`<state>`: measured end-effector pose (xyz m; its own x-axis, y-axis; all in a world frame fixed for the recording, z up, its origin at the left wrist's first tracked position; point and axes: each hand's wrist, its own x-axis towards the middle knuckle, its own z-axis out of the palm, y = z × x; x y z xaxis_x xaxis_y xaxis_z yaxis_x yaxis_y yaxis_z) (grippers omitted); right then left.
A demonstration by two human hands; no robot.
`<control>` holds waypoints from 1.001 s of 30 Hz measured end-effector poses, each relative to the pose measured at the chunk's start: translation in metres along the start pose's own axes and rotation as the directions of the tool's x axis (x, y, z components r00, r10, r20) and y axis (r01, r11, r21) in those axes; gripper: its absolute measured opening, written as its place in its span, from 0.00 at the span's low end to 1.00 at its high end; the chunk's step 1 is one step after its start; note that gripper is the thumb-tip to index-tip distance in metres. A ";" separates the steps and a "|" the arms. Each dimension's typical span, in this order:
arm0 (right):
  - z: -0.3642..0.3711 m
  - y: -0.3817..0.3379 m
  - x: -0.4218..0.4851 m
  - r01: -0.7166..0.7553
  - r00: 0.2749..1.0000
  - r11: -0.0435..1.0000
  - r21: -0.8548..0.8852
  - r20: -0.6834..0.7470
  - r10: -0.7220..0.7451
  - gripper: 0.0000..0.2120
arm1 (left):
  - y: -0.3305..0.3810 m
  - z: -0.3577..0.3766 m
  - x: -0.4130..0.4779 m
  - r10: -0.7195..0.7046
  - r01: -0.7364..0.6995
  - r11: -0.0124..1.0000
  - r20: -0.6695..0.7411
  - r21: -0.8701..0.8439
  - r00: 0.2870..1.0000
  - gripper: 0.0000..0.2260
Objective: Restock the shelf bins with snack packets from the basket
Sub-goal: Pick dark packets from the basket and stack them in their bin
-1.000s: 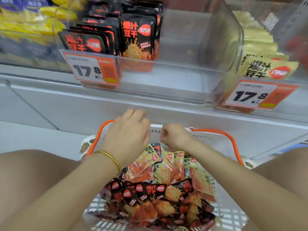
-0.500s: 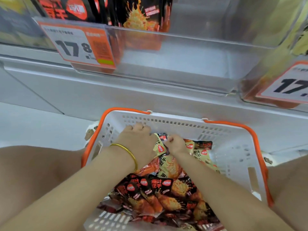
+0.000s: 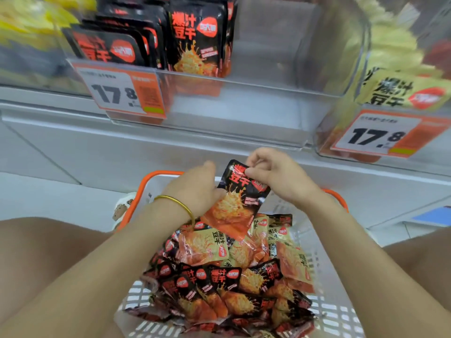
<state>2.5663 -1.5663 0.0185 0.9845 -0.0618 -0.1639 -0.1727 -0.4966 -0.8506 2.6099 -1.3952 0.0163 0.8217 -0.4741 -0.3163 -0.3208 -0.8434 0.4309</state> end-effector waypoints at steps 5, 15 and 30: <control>-0.008 -0.028 -0.026 0.002 0.993 0.961 0.275 -0.115 0.031 0.05 | 0.012 -0.024 -0.015 0.133 -0.156 0.861 -0.081 -0.485 0.988 0.03; -0.061 -0.141 -0.012 0.229 0.967 0.916 0.329 -0.188 -0.174 0.05 | 0.030 -0.125 -0.035 0.125 -0.532 0.797 -0.785 -0.284 0.607 0.02; -0.037 -0.151 0.122 -0.094 0.951 0.958 -0.270 -0.308 0.006 0.18 | -0.018 -0.121 0.002 0.309 -0.081 0.947 -0.812 0.311 0.495 0.18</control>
<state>2.7137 -1.5309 0.1449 0.9445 -0.3284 -0.0073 -0.2500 -0.7041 -0.6646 2.6742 -1.3506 0.1101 0.6900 -0.2900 0.6632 -0.5167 -0.8390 0.1707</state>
